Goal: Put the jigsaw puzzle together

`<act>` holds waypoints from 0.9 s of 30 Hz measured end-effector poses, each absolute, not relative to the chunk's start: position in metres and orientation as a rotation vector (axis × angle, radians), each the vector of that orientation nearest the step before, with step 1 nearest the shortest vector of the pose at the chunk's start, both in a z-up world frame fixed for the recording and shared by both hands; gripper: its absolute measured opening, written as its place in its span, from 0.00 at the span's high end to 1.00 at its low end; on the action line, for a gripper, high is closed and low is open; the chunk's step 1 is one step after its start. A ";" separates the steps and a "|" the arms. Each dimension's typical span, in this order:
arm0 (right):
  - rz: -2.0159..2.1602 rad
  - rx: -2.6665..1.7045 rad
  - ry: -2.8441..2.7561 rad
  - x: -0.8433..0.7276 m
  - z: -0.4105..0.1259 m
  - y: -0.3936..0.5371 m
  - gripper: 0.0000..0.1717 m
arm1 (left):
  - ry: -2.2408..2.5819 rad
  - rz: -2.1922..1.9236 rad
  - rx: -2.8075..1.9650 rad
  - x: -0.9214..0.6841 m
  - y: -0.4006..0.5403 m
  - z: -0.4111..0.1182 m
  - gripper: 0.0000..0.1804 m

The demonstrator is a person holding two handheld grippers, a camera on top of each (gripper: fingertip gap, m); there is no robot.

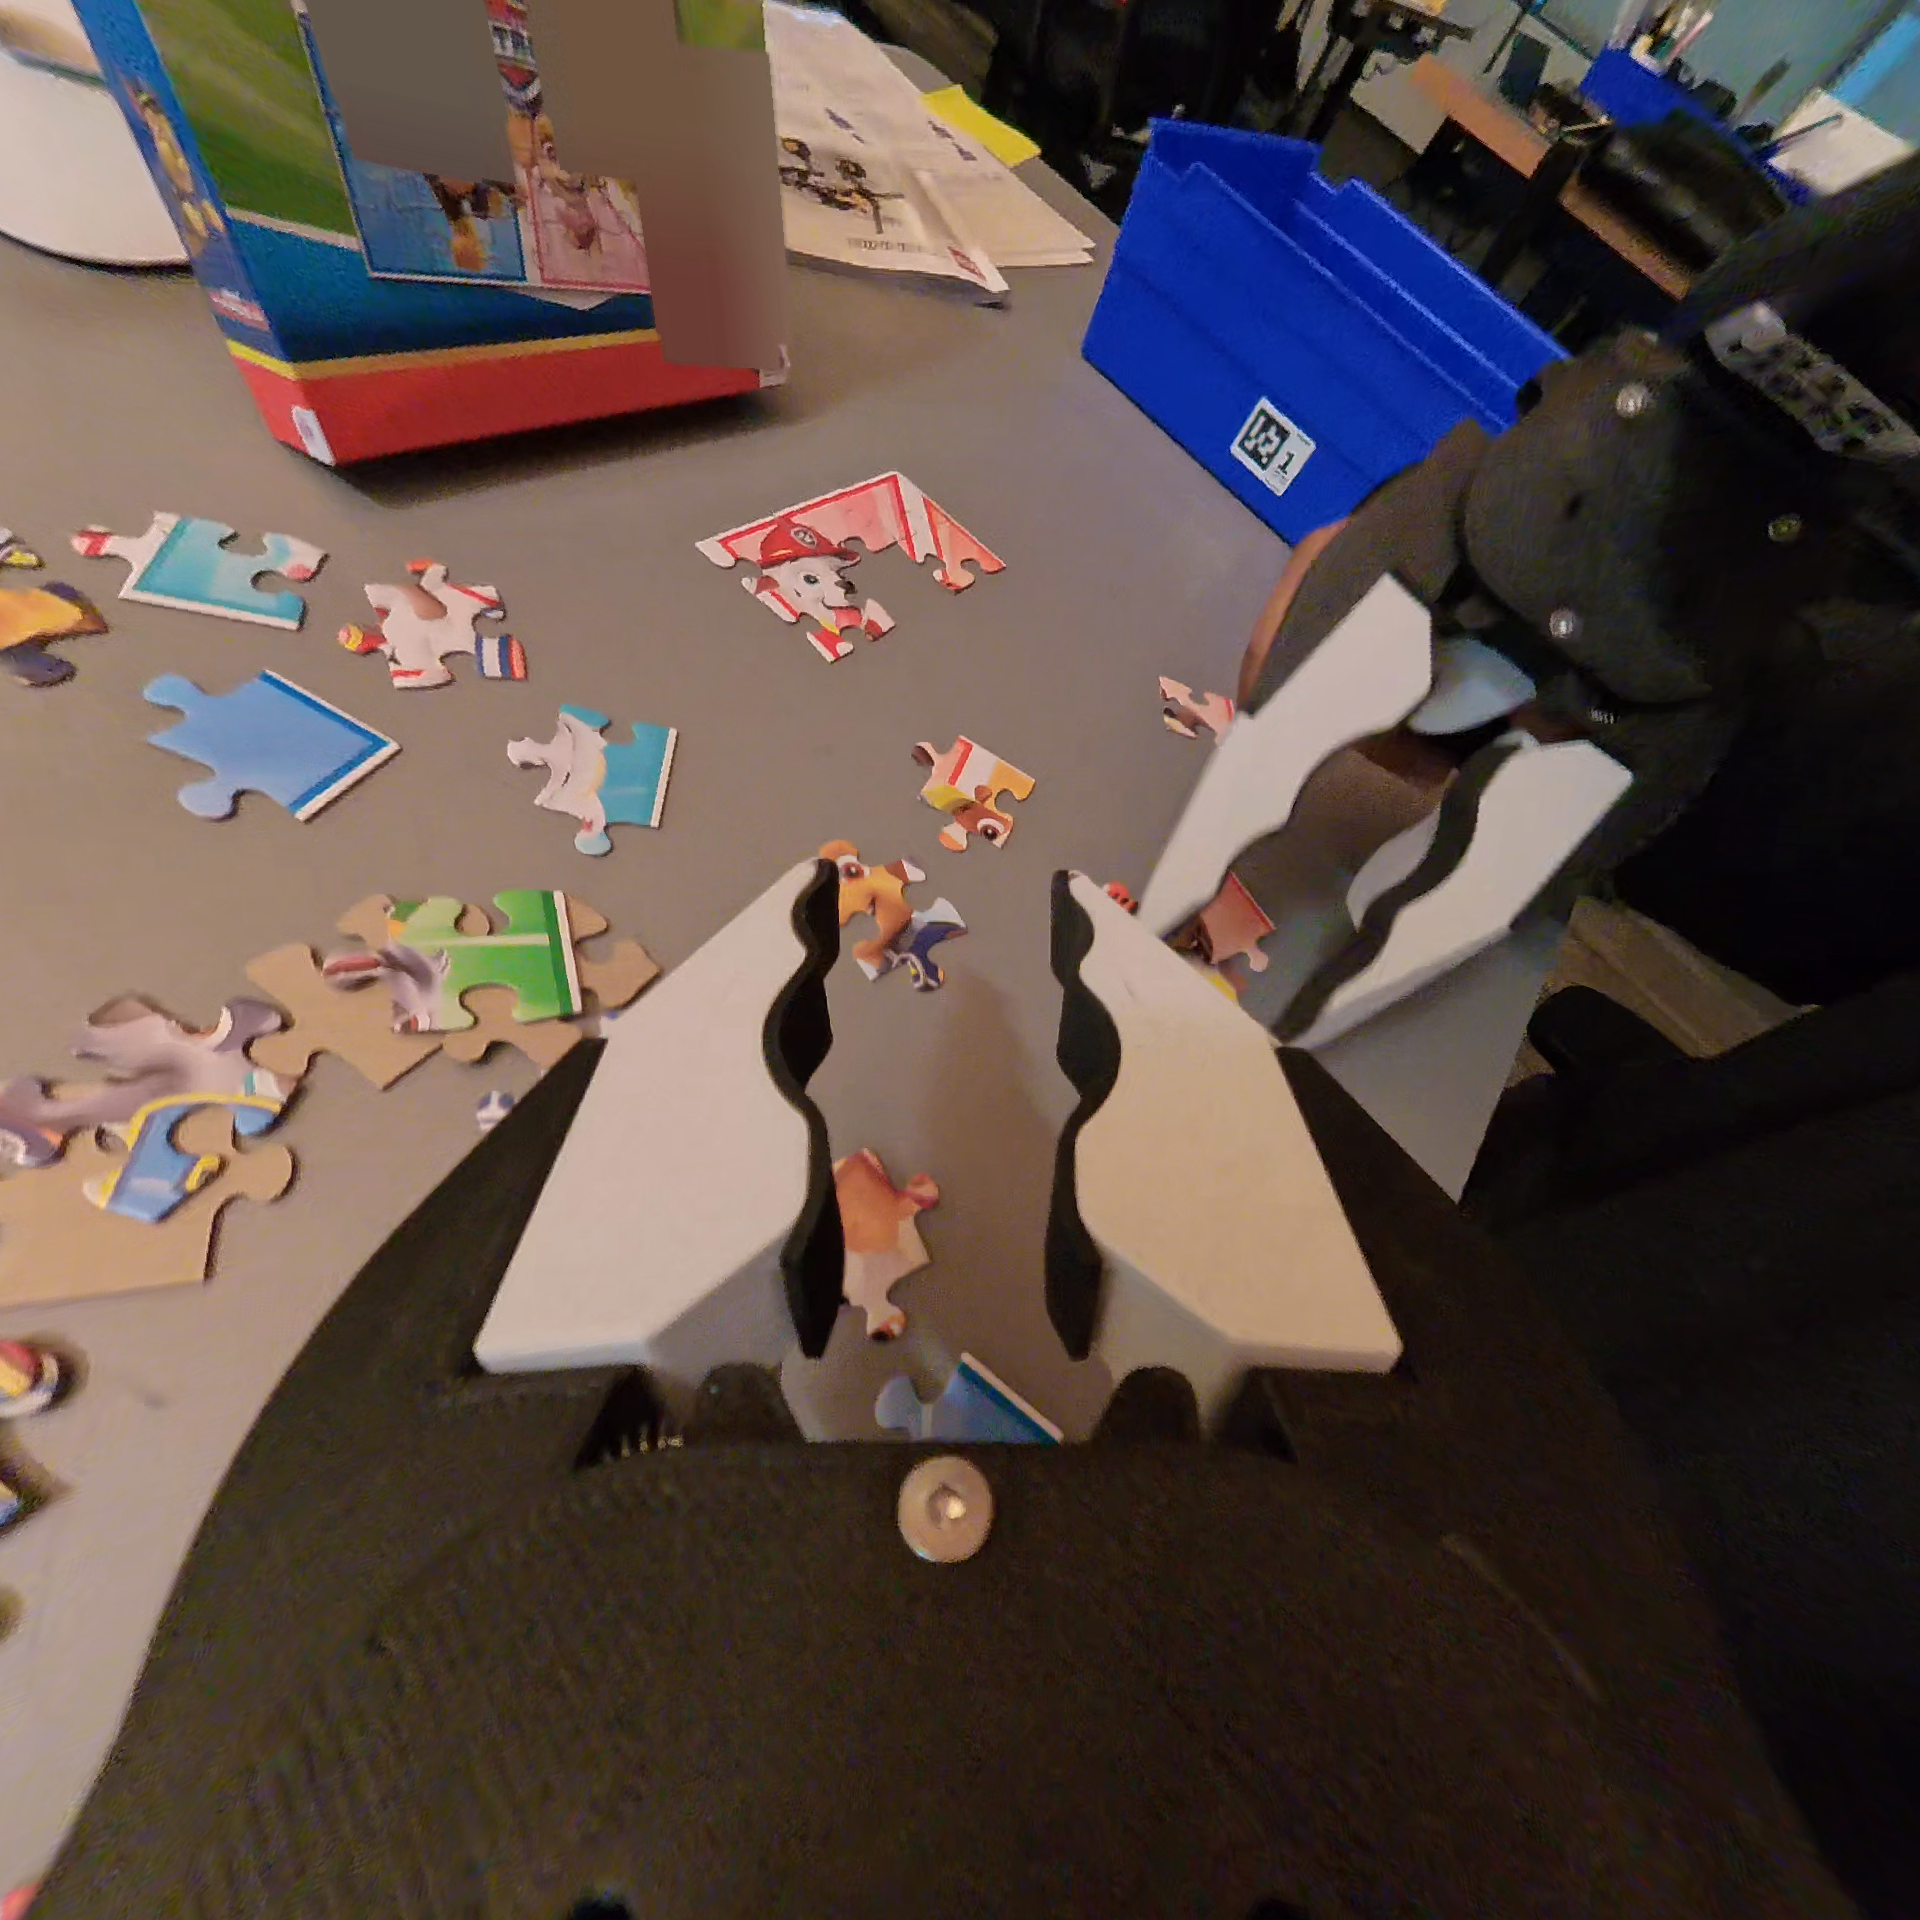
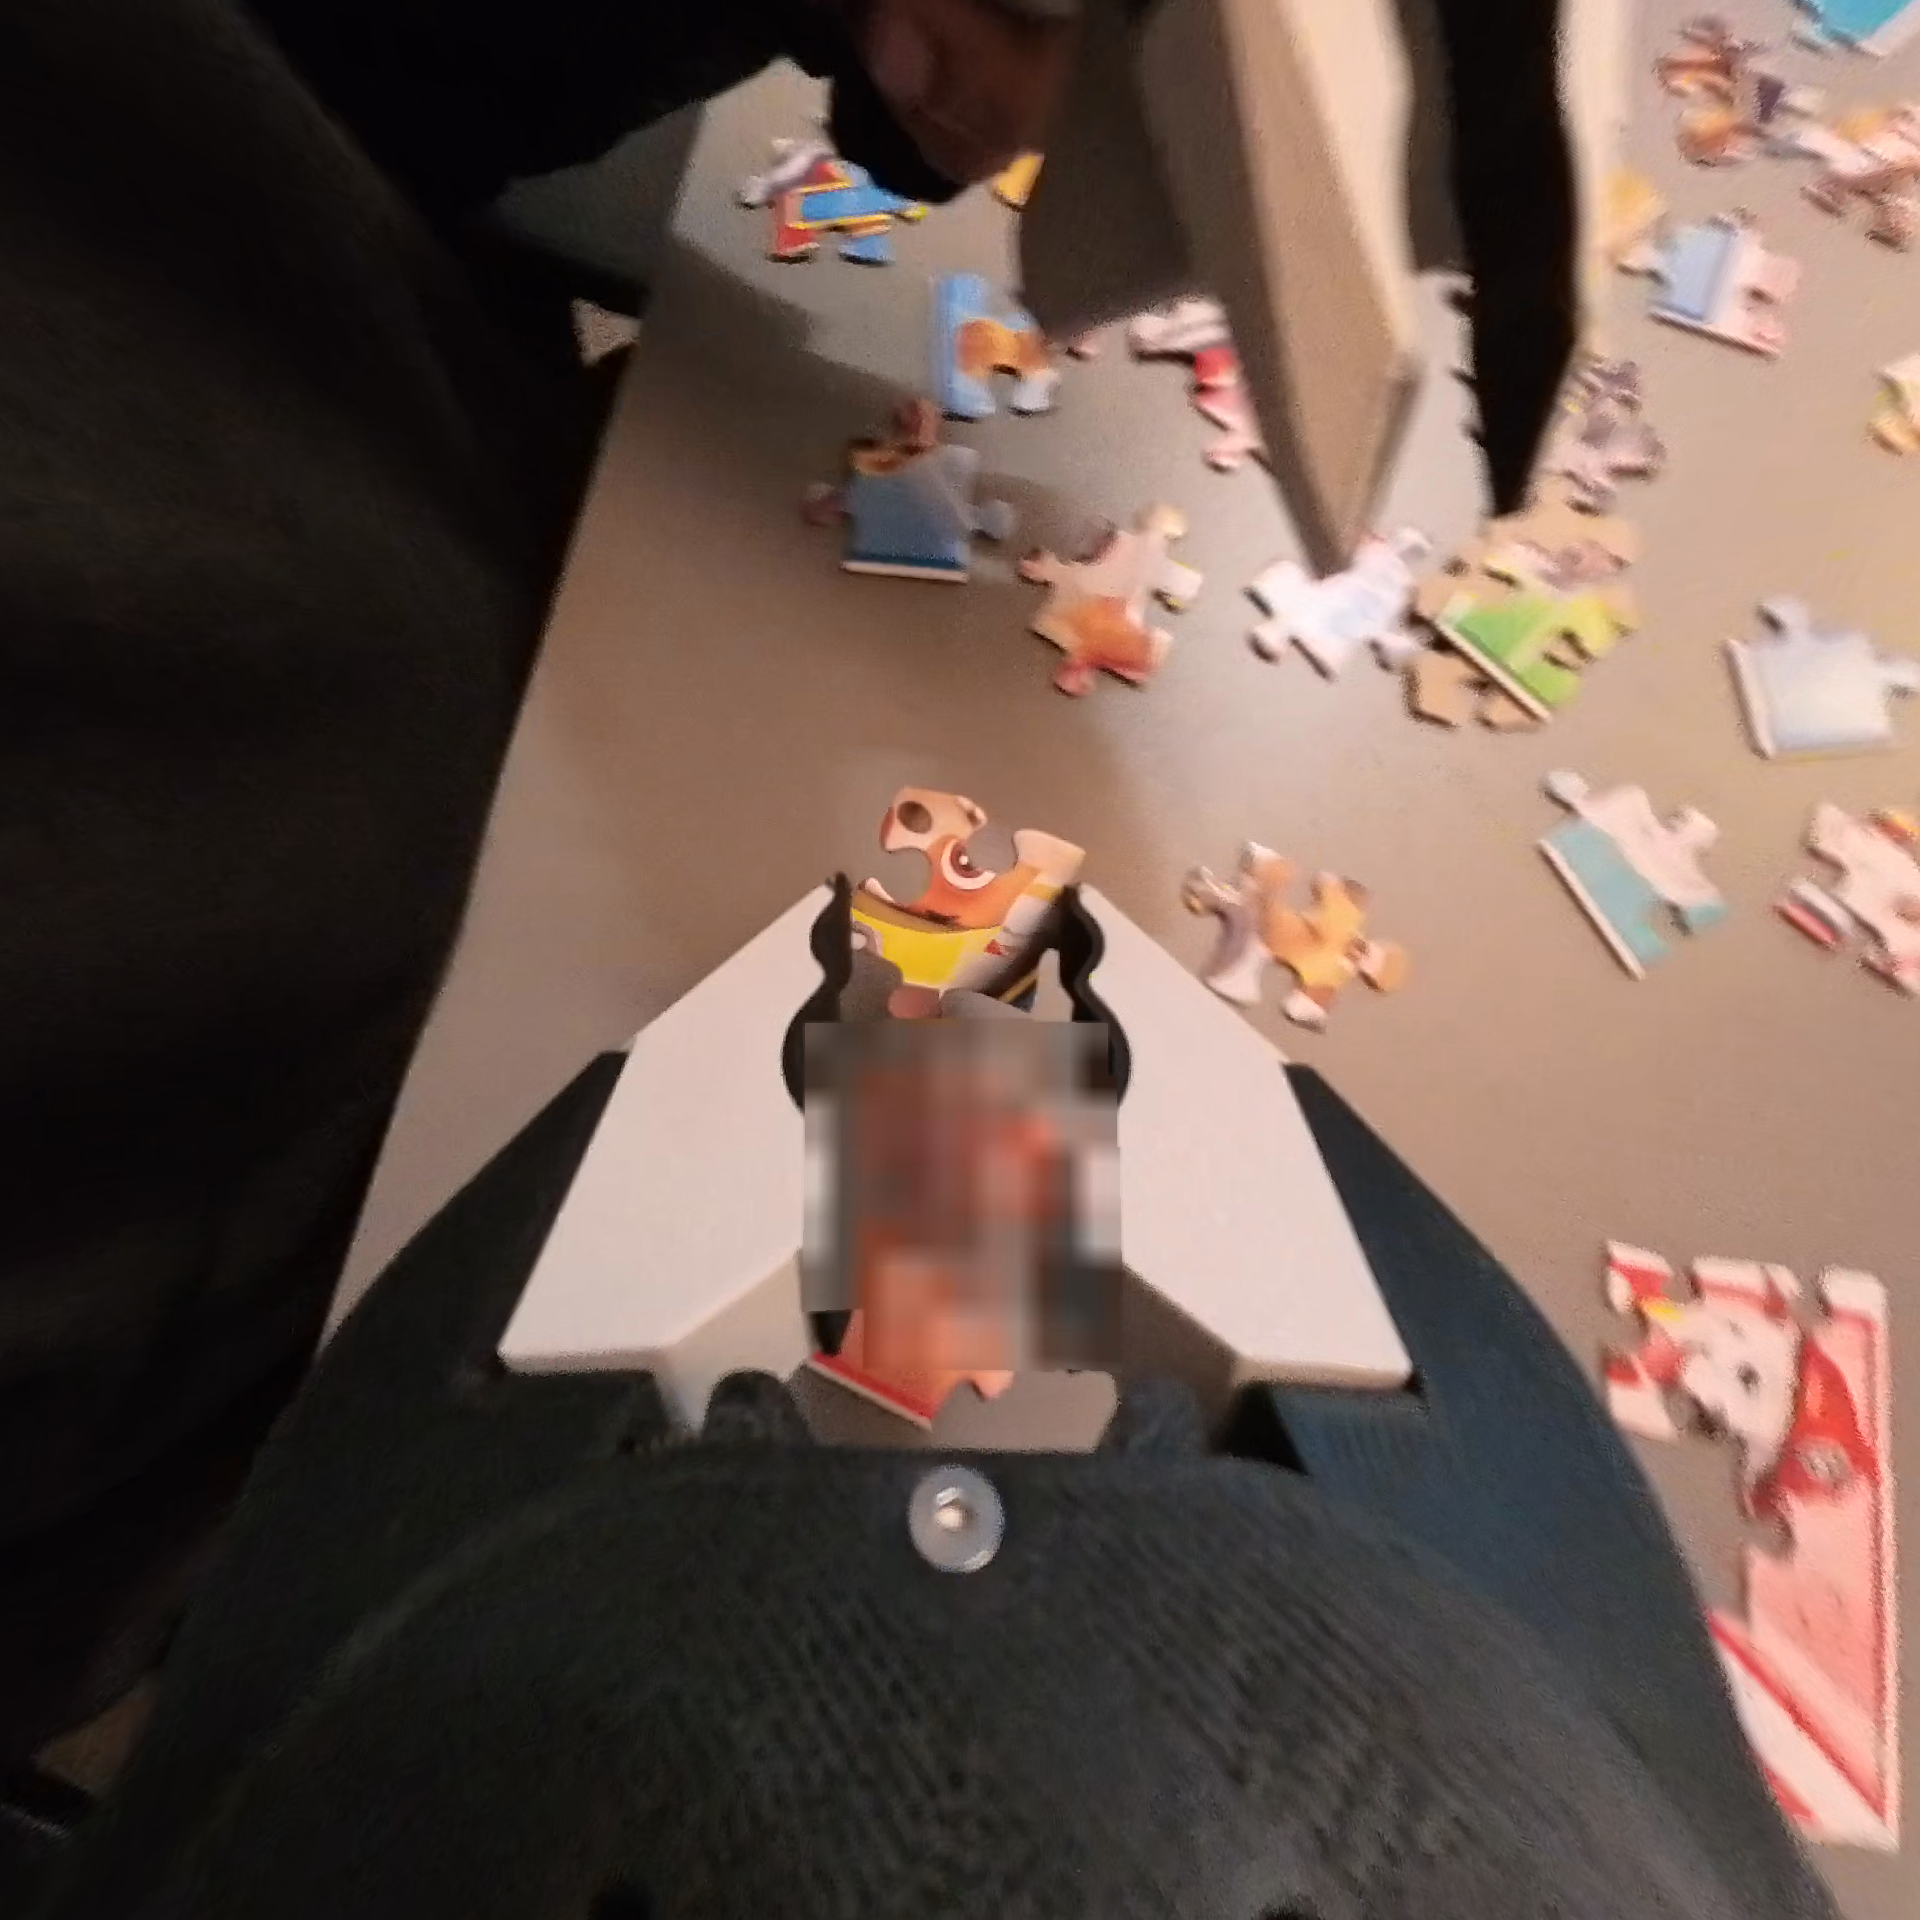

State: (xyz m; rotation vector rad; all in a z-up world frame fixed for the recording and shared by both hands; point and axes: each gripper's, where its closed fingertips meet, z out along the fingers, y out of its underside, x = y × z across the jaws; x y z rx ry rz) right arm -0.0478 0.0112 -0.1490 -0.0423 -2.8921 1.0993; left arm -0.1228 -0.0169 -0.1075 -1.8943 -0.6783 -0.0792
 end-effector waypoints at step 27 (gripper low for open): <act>1.044 -0.738 -2.579 -0.016 -0.185 0.009 0.78 | -0.564 -0.467 -2.155 -0.037 0.014 -0.174 0.79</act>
